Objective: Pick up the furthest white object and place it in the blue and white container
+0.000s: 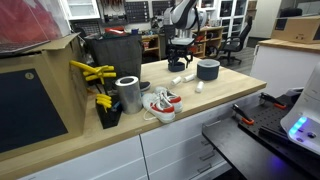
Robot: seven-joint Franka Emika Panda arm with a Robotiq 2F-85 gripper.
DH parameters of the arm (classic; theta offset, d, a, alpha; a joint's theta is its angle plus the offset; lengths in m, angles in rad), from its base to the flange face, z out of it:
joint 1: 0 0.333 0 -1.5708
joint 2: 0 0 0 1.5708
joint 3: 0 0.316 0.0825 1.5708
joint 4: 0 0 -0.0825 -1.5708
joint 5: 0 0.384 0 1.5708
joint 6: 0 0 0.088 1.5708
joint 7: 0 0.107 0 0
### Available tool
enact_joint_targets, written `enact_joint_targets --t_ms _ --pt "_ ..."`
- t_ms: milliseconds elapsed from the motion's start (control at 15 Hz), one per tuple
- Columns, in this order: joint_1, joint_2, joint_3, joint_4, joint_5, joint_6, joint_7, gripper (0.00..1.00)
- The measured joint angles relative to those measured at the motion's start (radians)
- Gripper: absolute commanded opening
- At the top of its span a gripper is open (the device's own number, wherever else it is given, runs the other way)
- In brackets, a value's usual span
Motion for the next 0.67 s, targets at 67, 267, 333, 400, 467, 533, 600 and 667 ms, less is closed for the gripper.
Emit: enact_joint_targets --t_ms 67,267,333,400,467,533,600,667 --pt "0.008 0.023 0.000 0.017 0.011 0.001 0.031 1.00" --pt "0.030 0.083 0.000 0.064 0.022 0.007 0.111 1.00" --pt "0.037 0.101 0.000 0.077 0.022 0.013 0.133 1.00" --pt "0.043 0.116 -0.001 0.087 0.022 0.018 0.153 1.00" --pt "0.049 0.132 -0.003 0.096 0.022 0.024 0.168 1.00" --pt "0.055 0.146 -0.006 0.103 0.021 0.029 0.181 1.00" --pt "0.061 0.159 -0.012 0.108 0.019 0.033 0.193 0.96" --pt "0.065 0.172 -0.018 0.112 0.017 0.036 0.199 0.74"
